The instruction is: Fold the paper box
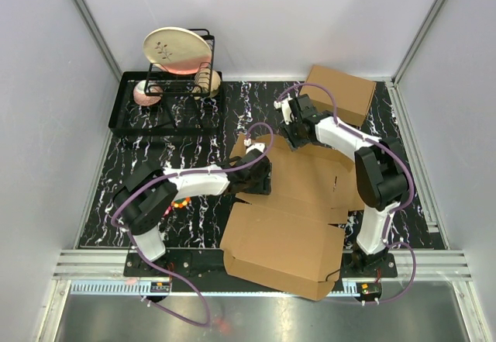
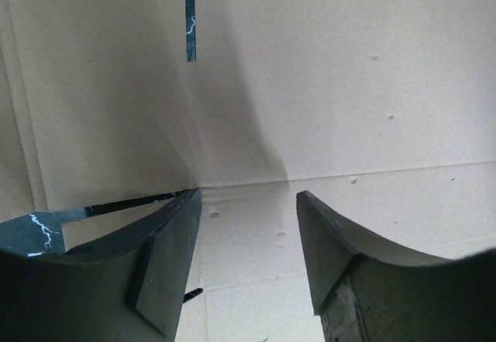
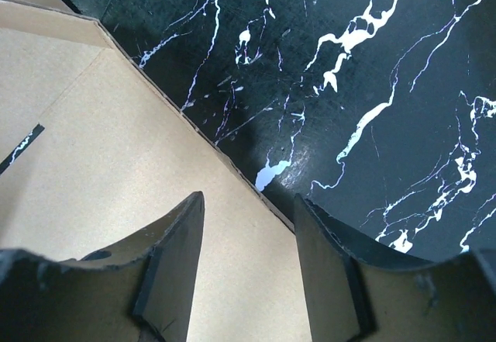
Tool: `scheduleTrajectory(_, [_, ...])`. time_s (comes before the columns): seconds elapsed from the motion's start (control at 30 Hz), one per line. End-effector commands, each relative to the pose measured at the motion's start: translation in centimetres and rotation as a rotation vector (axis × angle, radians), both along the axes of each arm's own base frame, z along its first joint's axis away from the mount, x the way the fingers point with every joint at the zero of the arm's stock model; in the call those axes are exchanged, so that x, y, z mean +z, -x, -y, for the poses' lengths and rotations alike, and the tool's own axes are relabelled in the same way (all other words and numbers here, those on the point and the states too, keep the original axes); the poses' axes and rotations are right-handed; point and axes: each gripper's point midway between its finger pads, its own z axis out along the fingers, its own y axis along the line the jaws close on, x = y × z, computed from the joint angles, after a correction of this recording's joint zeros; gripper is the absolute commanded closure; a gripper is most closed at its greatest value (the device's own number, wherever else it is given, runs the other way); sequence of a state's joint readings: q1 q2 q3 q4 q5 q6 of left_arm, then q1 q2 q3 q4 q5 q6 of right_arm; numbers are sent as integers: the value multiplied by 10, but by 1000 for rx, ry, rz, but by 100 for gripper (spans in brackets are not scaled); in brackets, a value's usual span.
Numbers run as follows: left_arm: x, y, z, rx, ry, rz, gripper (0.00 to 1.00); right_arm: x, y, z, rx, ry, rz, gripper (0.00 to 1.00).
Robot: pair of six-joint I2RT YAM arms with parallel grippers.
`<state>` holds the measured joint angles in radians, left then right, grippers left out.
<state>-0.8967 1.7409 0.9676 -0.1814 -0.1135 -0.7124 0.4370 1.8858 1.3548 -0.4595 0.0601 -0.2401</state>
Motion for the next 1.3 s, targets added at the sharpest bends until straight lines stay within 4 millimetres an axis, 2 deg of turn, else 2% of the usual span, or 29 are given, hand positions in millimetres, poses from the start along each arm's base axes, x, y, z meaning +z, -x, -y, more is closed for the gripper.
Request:
scheduleTrajectory(0.0, [-45, 20, -60, 36, -237, -81, 40, 8, -6, -10, 39, -4, 2, 49])
scheduleTrajectory(0.17, [-45, 19, -61, 38, -239, -79, 40, 6, 0, -17, 72, -20, -27, 65])
scheduleTrajectory(0.33, [-43, 17, -60, 39, -233, -70, 40, 5, 8, -20, 101, -38, -36, 67])
scheduleTrajectory(0.4, [-42, 17, -59, 36, -232, -67, 40, 3, 12, -20, 112, -43, -45, 65])
scheduleTrajectory(0.47, [-41, 16, -59, 38, -231, -66, 40, 2, 14, -21, 123, -49, -48, 53])
scheduleTrajectory(0.5, [-41, 16, -59, 36, -230, -65, 40, 1, 14, -22, 127, -47, -49, 50])
scheduleTrajectory(0.7, [-45, 19, -61, 37, -235, -70, 40, 1, 6, -26, 150, 28, -18, 43])
scheduleTrajectory(0.93, [-49, 23, -67, 40, -242, -74, 40, 9, -11, -28, 207, 104, 22, 43])
scheduleTrajectory(1.13, [-54, 28, -71, 37, -243, -78, 40, 26, -26, -37, 288, 111, 70, 43])
scheduleTrajectory(1.27, [-57, 32, -70, 31, -241, -83, 40, 21, -27, -40, 309, 110, 57, 44])
